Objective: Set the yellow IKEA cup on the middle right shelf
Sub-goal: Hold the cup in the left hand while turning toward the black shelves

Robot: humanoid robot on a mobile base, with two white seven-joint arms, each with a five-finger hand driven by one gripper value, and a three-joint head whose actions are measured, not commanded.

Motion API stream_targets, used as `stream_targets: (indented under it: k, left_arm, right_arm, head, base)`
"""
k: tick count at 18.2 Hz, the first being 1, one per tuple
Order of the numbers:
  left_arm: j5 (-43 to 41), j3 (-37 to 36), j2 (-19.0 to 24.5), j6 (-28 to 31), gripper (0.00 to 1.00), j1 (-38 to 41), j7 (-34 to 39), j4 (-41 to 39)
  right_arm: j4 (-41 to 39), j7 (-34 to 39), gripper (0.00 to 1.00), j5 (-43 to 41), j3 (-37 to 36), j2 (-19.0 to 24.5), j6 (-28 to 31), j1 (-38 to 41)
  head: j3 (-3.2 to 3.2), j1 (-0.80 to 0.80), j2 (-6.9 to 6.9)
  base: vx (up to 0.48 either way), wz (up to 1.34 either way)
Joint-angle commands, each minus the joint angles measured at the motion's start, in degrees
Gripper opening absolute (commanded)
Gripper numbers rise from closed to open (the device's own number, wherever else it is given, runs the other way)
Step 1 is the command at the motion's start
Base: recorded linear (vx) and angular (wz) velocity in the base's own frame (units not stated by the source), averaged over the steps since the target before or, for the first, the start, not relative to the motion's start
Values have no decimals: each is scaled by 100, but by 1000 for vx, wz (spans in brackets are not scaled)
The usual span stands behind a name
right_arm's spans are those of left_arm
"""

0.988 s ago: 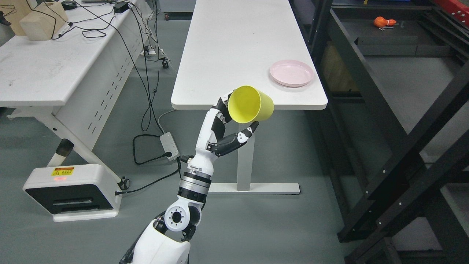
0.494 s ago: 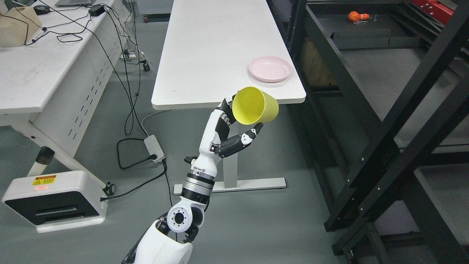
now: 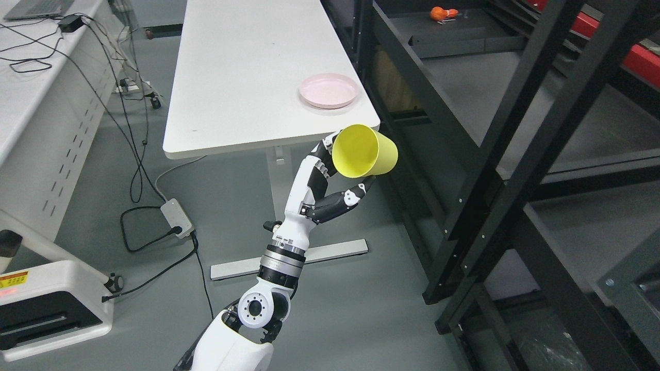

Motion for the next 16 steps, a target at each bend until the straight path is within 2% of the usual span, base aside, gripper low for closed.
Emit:
stream_targets:
  k: [1,16]
  left_arm:
    - [10,-70,100,3,0,-6,-3,-3]
    - [10,-70,100,-15,0,-15,-3,-30]
  right_arm:
    - [0,-4,99,-141,97,-100,-4,80]
    - [0,-4,99,-141,97,-100,-4,80]
  head:
    - [0,0,0]
    - [0,0,0]
  base:
    - [-66,-388]
    - [-81,-484]
